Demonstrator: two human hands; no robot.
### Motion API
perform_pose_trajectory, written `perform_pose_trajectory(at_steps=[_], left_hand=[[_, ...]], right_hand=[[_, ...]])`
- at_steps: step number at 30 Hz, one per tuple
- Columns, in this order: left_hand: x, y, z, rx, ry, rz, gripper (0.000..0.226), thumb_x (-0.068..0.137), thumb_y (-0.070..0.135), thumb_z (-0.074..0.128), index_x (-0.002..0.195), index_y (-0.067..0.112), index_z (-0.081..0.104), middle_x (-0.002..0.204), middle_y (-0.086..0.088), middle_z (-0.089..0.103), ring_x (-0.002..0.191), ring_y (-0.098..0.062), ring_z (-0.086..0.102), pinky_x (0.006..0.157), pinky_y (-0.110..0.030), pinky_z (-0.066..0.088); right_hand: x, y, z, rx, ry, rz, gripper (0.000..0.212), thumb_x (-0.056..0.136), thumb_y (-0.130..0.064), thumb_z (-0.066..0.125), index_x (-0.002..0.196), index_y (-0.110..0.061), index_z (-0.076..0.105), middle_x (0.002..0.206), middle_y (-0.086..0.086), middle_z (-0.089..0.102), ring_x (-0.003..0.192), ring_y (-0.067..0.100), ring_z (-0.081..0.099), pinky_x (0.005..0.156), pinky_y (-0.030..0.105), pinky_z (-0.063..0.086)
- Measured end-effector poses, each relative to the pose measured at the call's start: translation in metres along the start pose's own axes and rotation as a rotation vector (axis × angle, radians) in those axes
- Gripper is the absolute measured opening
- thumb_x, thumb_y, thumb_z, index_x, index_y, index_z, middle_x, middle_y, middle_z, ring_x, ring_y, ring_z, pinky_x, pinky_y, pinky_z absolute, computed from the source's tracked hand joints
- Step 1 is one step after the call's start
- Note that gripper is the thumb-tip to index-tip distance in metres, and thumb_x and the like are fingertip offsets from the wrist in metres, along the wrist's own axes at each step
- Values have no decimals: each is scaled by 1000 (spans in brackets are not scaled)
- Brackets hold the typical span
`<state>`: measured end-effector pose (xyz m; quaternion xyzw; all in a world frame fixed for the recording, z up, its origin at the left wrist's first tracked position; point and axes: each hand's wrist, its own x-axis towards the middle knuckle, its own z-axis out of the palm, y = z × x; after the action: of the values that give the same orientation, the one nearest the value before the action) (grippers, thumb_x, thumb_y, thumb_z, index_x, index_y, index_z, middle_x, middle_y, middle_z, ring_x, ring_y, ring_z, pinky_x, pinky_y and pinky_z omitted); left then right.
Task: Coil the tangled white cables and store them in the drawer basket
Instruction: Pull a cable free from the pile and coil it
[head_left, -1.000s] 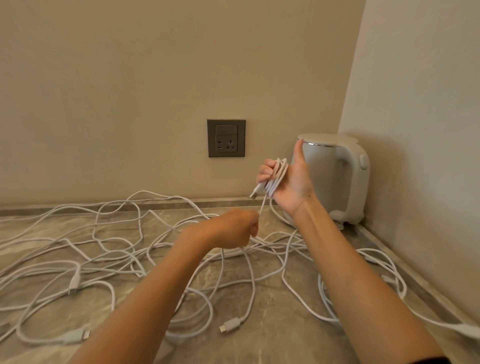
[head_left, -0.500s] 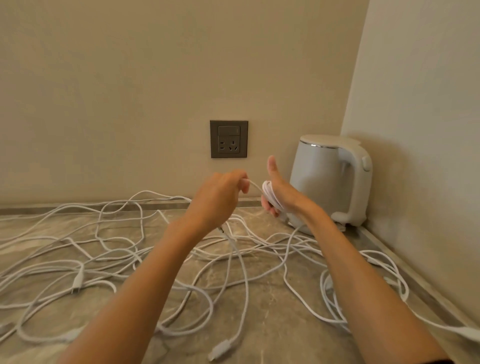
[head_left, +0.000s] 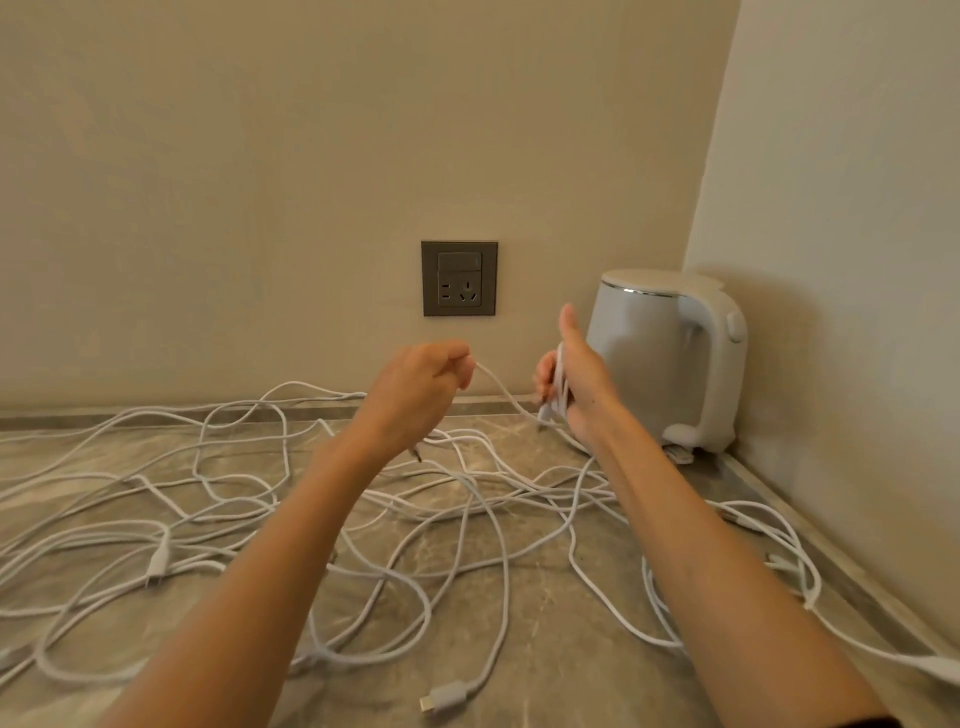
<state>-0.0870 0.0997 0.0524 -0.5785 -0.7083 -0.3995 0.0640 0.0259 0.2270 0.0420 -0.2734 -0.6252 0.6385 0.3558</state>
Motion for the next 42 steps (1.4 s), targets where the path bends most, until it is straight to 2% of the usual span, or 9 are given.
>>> perform_pose_trajectory(at_steps=[5, 8, 13, 16, 20, 27, 32, 36, 42], left_hand=[[2, -21, 4, 274, -69, -144, 24, 92, 9, 44, 86, 4, 66, 82, -12, 63, 82, -32, 55, 67, -31, 39], [5, -29, 3, 369, -73, -218, 30, 94, 9, 43, 116, 5, 63, 117, -18, 60, 108, -34, 53, 88, -36, 41], [6, -6, -6, 12, -3, 14, 47, 99, 12, 38, 144, 14, 27, 148, -6, 33, 137, -19, 29, 106, -22, 21], [5, 7, -5, -120, -115, 130, 36, 100, 18, 33, 132, 12, 48, 130, 0, 52, 126, -11, 42, 102, -22, 29], [-1, 11, 0, -182, -121, 116, 39, 100, 25, 30, 65, 20, 46, 60, 6, 49, 55, -8, 43, 56, -19, 35], [-6, 16, 9, -64, -11, 102, 31, 101, 23, 25, 79, 15, 45, 70, -6, 55, 68, -27, 49, 68, -33, 33], [-6, 16, 18, 5, 27, 101, 29, 101, 21, 27, 78, 14, 44, 66, -1, 46, 68, -26, 44, 60, -24, 22], [-4, 16, 22, -66, -27, 15, 32, 101, 27, 30, 86, 11, 53, 80, -10, 56, 82, -31, 53, 65, -30, 30], [-2, 11, 17, 79, 2, 4, 27, 98, 19, 35, 105, 1, 53, 77, 0, 53, 90, -32, 56, 67, -22, 35]], right_hand=[[2, -4, -3, 368, 27, -35, 69, 92, -63, 31, 40, -17, 32, 37, -4, 29, 34, 8, 30, 37, 18, 29], [4, -8, -1, 426, -236, 8, 76, 94, -61, 24, 33, -17, 34, 32, -4, 28, 30, 6, 28, 35, 16, 26], [-2, -5, 11, 388, -771, 198, 82, 92, -63, 12, 31, -15, 39, 28, -5, 33, 26, 3, 28, 30, 12, 28], [-7, -1, 21, 537, -1076, 328, 74, 89, -65, 19, 41, -15, 44, 32, -1, 40, 30, 8, 29, 34, 13, 32], [-16, -2, 25, 670, -1216, 458, 73, 83, -72, 21, 50, -10, 41, 41, 4, 37, 31, 10, 24, 40, 20, 35], [-9, -3, 25, 746, -1104, 509, 82, 84, -70, 20, 48, -4, 53, 40, 12, 50, 36, 17, 37, 45, 24, 45], [-11, -12, 26, 309, -363, 304, 82, 88, -70, 15, 30, -16, 35, 28, -3, 30, 21, 6, 27, 27, 12, 29], [-9, -9, 35, 231, -80, 243, 74, 88, -70, 21, 42, -14, 34, 32, -2, 28, 24, 8, 25, 30, 12, 25], [-5, -5, 37, 348, -118, 235, 80, 90, -69, 18, 38, -12, 40, 33, 0, 35, 26, 8, 29, 31, 12, 28]])
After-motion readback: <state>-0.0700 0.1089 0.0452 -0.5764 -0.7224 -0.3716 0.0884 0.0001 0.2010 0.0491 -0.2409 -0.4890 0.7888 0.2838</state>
